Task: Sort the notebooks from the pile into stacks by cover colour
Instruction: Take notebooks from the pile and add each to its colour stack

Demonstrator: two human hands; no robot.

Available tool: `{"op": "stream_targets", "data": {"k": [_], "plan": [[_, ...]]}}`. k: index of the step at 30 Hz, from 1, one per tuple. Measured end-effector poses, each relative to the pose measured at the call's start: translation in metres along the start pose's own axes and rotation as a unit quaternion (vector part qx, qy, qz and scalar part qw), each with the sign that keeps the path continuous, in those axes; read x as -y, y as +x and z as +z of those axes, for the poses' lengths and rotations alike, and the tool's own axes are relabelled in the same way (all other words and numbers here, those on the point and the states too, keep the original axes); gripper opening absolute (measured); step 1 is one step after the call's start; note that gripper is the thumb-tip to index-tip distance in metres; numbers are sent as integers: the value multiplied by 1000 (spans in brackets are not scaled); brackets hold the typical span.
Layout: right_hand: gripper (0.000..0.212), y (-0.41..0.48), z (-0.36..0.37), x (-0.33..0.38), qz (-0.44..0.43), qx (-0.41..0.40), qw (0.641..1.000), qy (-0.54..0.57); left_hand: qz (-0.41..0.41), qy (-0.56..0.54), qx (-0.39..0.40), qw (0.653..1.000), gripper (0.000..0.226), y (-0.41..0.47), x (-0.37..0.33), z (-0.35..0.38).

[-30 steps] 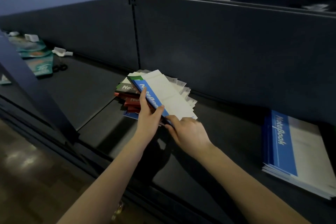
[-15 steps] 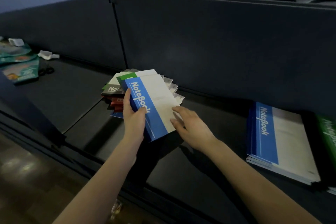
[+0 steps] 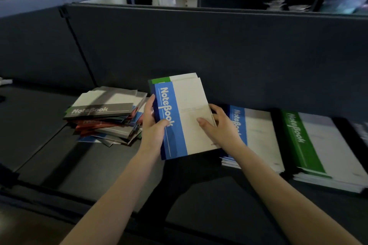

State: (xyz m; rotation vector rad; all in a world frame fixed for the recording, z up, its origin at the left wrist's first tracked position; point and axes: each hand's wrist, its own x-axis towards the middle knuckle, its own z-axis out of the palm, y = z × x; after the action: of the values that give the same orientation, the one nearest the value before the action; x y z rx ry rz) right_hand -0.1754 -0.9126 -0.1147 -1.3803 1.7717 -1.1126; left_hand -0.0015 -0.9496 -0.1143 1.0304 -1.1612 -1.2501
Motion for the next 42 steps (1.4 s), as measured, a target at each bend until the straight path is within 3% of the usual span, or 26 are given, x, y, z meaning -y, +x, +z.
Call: {"op": "stream_targets", "data": {"k": [12, 20, 28, 34, 39, 42], "plan": [[63, -45, -94, -47, 5, -107, 994, 37, 13, 14, 127, 992, 76, -29, 17, 100], [50, -69, -139, -73, 15, -145, 987, 72, 49, 34, 170, 984, 74, -50, 26, 144], [18, -90, -165, -82, 33, -168, 985, 16, 69, 27, 178, 981, 73, -72, 26, 169], [12, -102, -180, -89, 42, -208, 977, -2, 70, 18, 173, 982, 64, -87, 29, 184], [19, -113, -186, -96, 41, -234, 971, -8, 66, 15, 159, 985, 46, -100, 32, 195], [10, -116, -189, -100, 37, -236, 971, -21, 70, 16, 157, 985, 46, -107, 34, 199]]}}
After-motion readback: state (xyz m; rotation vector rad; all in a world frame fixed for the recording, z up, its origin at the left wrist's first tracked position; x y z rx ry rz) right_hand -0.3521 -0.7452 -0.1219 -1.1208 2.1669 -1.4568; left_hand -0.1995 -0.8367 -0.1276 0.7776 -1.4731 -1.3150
